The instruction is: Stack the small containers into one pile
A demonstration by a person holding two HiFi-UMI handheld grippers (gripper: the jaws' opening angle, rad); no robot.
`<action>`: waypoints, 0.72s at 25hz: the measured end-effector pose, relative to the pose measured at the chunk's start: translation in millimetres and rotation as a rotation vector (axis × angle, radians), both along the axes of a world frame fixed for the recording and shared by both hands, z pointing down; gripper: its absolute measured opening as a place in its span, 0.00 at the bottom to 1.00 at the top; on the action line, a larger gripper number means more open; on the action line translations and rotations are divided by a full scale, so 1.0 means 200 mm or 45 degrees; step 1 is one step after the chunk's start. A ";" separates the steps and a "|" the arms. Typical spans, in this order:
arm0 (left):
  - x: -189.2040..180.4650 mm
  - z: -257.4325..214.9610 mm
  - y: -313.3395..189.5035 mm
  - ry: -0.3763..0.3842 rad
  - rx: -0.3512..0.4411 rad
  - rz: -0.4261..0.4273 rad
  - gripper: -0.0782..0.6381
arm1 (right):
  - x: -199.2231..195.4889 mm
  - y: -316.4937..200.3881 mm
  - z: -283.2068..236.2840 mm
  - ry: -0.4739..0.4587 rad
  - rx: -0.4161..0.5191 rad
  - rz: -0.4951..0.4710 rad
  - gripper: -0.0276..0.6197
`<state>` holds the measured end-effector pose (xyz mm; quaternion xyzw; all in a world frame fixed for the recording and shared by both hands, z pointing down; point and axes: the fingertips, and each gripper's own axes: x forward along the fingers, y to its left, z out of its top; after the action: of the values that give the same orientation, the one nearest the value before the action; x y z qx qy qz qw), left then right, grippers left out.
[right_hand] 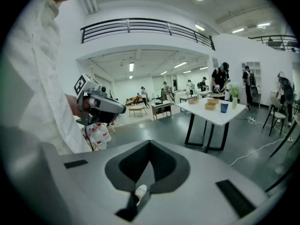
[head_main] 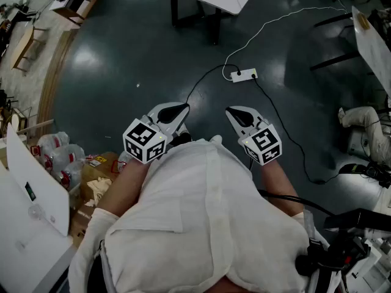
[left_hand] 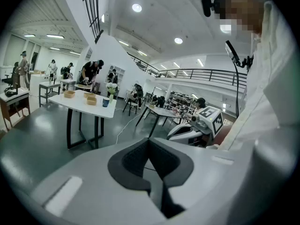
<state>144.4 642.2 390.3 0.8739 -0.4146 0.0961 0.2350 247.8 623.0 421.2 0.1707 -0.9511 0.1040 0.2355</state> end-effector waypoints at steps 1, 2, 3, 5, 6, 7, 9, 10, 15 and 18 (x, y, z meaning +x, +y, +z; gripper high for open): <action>-0.04 0.00 -0.01 0.003 0.003 0.007 0.12 | -0.04 -0.01 -0.01 0.004 0.003 0.003 0.05; -0.07 -0.01 -0.01 0.006 0.005 0.013 0.12 | -0.08 -0.02 -0.02 0.008 0.006 0.005 0.05; -0.11 -0.01 -0.02 0.009 0.004 0.018 0.12 | -0.12 -0.03 -0.02 0.013 0.010 0.005 0.05; -0.19 0.00 -0.05 0.026 -0.002 0.024 0.12 | -0.21 -0.06 -0.03 0.021 0.015 0.001 0.05; -0.23 0.00 -0.06 0.039 -0.003 0.023 0.12 | -0.25 -0.08 -0.03 0.025 0.017 -0.001 0.05; -0.27 0.00 -0.08 0.049 0.001 0.023 0.12 | -0.29 -0.10 -0.02 0.029 0.018 -0.003 0.05; -0.35 -0.01 -0.11 0.048 0.016 0.028 0.12 | -0.38 -0.13 -0.02 0.041 0.019 -0.011 0.05; -0.38 -0.01 -0.12 0.043 0.020 0.034 0.12 | -0.43 -0.14 -0.01 0.050 0.020 -0.017 0.05; -0.58 0.01 -0.18 0.031 0.018 0.033 0.12 | -0.65 -0.24 0.02 0.065 0.011 -0.031 0.05; -0.71 0.02 -0.21 0.032 0.021 -0.008 0.12 | -0.76 -0.30 0.03 0.080 0.019 -0.032 0.05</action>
<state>2.2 599.5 394.0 0.8756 -0.4151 0.0810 0.2334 96.2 563.3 426.3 0.1638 -0.9460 0.0887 0.2652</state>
